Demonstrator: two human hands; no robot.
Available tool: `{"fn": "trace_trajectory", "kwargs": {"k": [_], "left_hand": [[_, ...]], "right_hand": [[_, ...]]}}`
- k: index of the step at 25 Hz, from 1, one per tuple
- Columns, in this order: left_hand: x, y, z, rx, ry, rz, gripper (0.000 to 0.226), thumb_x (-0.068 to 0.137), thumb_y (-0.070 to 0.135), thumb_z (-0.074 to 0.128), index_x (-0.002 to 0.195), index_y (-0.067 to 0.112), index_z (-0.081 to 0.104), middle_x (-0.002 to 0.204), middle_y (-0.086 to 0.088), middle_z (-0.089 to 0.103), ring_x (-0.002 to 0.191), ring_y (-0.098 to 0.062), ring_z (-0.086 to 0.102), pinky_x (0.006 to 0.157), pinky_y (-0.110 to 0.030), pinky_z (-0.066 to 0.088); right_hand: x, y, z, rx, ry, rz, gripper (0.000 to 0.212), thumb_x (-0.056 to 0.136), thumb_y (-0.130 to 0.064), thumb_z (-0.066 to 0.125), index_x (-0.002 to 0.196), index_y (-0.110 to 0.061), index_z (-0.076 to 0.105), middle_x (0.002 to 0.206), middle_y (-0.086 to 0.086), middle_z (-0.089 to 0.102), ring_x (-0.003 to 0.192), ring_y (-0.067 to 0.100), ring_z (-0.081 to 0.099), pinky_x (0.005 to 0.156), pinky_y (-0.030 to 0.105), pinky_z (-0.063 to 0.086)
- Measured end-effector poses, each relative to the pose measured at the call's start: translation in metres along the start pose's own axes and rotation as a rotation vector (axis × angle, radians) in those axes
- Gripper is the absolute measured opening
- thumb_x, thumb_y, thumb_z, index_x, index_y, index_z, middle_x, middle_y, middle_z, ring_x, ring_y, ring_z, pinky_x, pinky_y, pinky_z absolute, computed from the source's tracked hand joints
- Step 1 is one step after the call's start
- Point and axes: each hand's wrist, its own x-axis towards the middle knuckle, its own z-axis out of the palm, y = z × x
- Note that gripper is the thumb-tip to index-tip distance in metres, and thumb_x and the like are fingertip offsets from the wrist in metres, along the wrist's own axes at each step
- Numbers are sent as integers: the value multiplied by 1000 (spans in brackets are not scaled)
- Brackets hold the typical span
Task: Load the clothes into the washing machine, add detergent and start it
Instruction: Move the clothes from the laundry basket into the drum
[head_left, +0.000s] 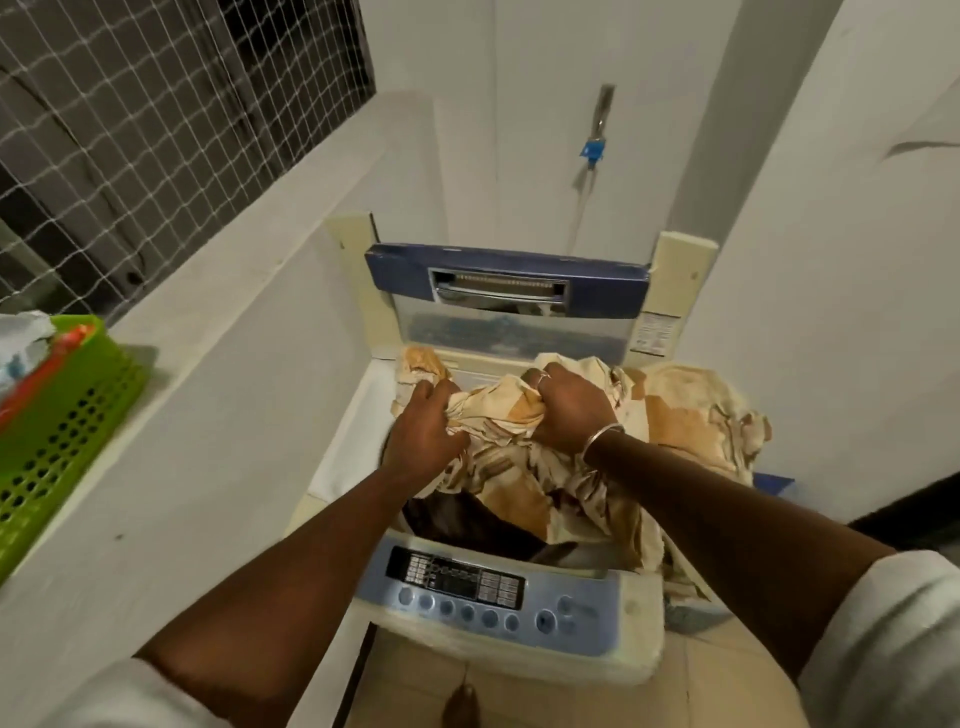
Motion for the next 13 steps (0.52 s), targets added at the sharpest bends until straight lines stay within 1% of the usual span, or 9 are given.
{"fn": "trace_trajectory", "kwargs": {"k": [3,5,6,8,9,11,12,13], "left_hand": [[12,-49,31,-9,-53,-31,58,81,40,73,132,24,50,127,-5,54,111,-25,58,85,-39,54],[22,-83,54,-29,-120,-94,51,84,46,67,128,27,51,126,-3,55,110,-23,58,86,-40,54],[25,-100,64,-35,-154,-97,45,84,46,65,123,26,52,122,-4,56,108,-22,58,85,-40,54],[29,-128,83,-10,-199,-68,35,86,39,62,114,20,55,111,-7,59,102,-26,61,81,-41,53],[32,-138,92,3,-223,-53,32,87,31,61,114,15,56,110,-11,60,101,-29,61,81,-43,53],[36,-157,116,23,-264,-57,38,87,17,57,125,9,54,118,-16,58,107,-33,58,87,-47,51],[38,-164,130,29,-295,-72,45,88,13,55,132,9,50,125,-18,55,113,-34,55,93,-47,49],[41,-170,144,28,-334,-86,51,90,12,52,140,11,45,131,-19,52,120,-35,51,99,-47,47]], "right_hand": [[18,-2,43,20,-83,72,69,71,-43,74,133,-30,49,119,6,53,107,30,57,82,38,53],[30,0,77,-15,-176,118,77,70,-41,73,140,-31,44,127,9,49,114,34,52,89,42,52],[34,1,94,-29,-224,129,79,71,-39,73,143,-31,42,132,10,45,118,37,47,92,44,51],[43,0,129,-26,-322,155,81,73,-37,72,146,-33,38,141,13,38,126,40,37,97,47,48],[49,-1,147,-5,-364,168,80,75,-35,72,147,-32,37,143,14,37,129,41,35,100,47,45],[56,0,184,34,-424,184,75,80,-33,68,149,-27,37,142,18,40,131,41,37,107,42,37],[58,0,198,42,-431,190,74,83,-33,65,150,-25,35,143,21,40,134,42,34,110,40,31],[60,2,209,45,-438,200,75,85,-35,63,152,-24,31,148,23,34,140,41,28,115,40,25]]}}
